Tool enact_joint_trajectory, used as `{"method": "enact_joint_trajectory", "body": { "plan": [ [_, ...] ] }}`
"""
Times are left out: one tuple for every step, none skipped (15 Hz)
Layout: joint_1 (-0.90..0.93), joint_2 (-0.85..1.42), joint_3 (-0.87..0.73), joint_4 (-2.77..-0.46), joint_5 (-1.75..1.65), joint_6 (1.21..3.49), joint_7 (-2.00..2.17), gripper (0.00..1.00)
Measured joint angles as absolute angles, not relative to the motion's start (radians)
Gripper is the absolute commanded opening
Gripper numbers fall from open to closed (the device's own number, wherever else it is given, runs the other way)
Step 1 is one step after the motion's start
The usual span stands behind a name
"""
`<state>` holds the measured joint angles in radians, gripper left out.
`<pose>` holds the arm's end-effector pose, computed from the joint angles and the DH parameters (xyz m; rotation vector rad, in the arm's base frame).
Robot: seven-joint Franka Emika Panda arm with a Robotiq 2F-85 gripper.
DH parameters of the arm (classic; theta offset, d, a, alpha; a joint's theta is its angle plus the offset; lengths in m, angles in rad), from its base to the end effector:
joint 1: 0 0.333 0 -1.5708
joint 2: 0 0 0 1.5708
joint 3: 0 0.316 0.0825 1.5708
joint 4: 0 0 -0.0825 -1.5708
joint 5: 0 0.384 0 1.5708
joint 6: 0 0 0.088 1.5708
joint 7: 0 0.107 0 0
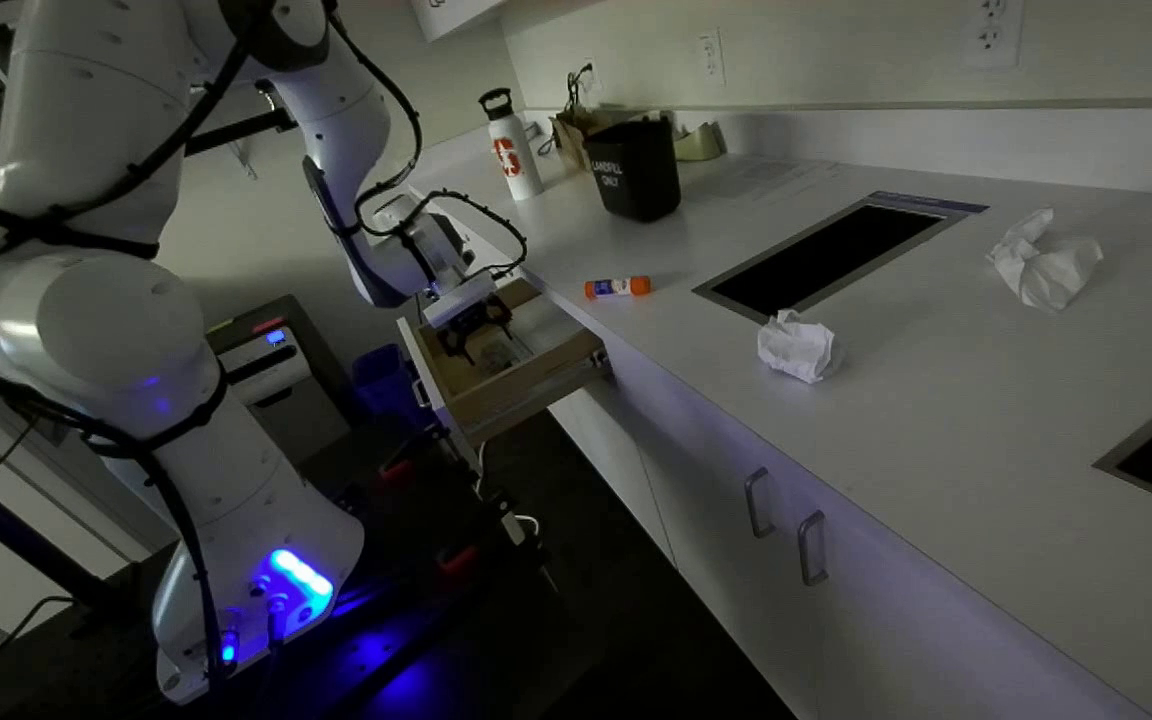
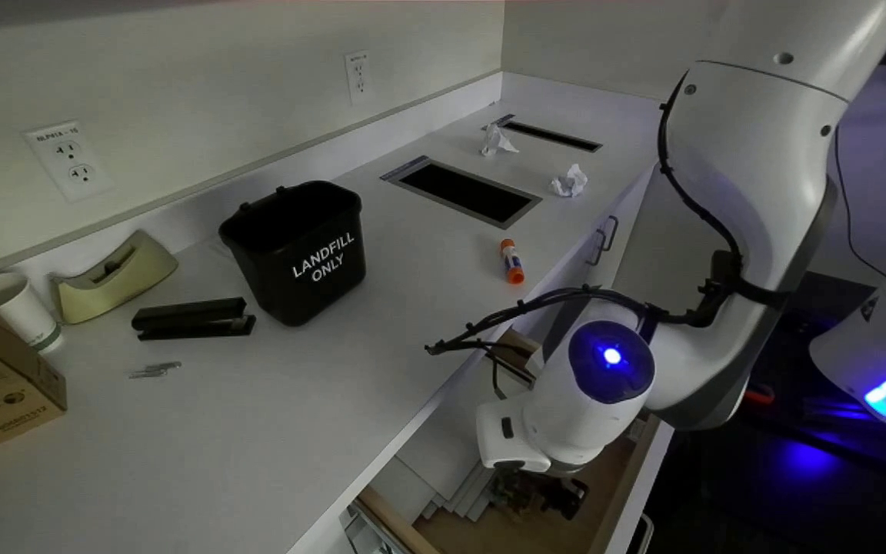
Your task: Remove the case of pins from the open drawer then close the drawer
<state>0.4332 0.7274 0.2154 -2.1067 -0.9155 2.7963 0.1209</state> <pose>0.4021 0.3627 0.0716 2.3537 1.8626 0.1352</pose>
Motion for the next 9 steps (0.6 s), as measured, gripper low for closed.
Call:
{"method": "enact_joint_trajectory", "body": {
  "plan": [
    [0.433,0.731,0.214,-2.105,-0.915,2.796,0.121,1.00],
    [0.433,0.734,0.213,-2.104,-0.914,2.796,0.121,0.75],
    [0.433,0.736,0.213,-2.103,-0.914,2.796,0.121,0.74],
    [0.433,0.739,0.212,-2.102,-0.914,2.796,0.121,0.66],
    [0.433,0.741,0.211,-2.100,-0.914,2.796,0.121,0.59],
    [0.434,0.743,0.211,-2.099,-0.914,2.796,0.121,0.51],
    [0.435,0.745,0.211,-2.097,-0.914,2.796,0.121,0.49],
    [0.436,0.744,0.211,-2.096,-0.914,2.796,0.121,0.49],
    [0.437,0.744,0.210,-2.096,-0.914,2.796,0.121,0.49]
  ]
}}
